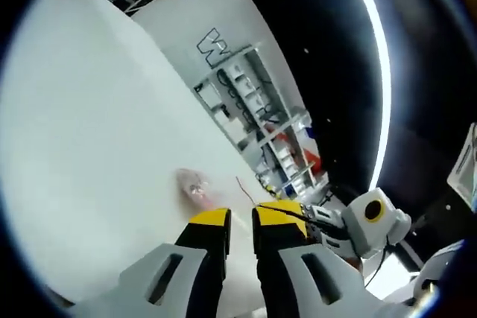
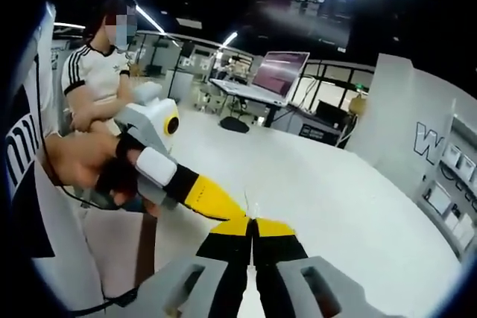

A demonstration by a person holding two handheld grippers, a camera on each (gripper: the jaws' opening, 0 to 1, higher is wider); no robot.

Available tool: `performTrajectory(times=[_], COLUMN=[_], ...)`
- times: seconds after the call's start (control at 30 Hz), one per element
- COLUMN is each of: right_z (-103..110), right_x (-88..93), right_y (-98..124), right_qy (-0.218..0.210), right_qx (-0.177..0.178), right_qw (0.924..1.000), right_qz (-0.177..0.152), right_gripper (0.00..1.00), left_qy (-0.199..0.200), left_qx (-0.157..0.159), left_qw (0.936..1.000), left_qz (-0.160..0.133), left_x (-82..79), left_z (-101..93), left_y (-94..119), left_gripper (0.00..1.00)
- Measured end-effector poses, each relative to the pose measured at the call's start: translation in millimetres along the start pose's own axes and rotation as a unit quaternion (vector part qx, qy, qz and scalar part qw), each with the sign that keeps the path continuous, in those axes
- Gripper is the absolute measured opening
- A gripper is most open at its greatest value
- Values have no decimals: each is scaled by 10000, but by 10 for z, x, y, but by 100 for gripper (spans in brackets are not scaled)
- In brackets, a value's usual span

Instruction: Open the resealable bag by pulling the two sides of the seal apart until the entire bag opening is separated and visibly accessible.

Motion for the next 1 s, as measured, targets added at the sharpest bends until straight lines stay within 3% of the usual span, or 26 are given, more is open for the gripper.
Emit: performTrajectory(times=[0.3, 0.47, 1.0], right_z=[32, 57, 56], right_x=[1, -2, -6], right_y=[-12, -29, -16], right_qy=[95, 110, 68], right_qx=[-8, -40, -43], right_qw=[9999, 9999, 10000], right_qz=[36, 30, -35], right_gripper=[0, 0, 0], left_qy=[58, 313, 126], left_qx=[-126, 32, -193], left_qw=[9999, 9995, 9997], left_qz=[32, -100, 1], left_x=[19, -15, 25], left_z=[87, 34, 115], left_y=[39, 75, 56], left_gripper=[17, 26, 19])
Point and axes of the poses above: the point that each gripper's makers call its tool centre point, and the gripper's own axes: y roughly backward along the fingers, z roughly to its left, x roughly out of its underside, the point moved 6 cm from there along y, roughly backward along the fingers, and after that the axes turned 9 degrees about -x, right-handed, at the moved point
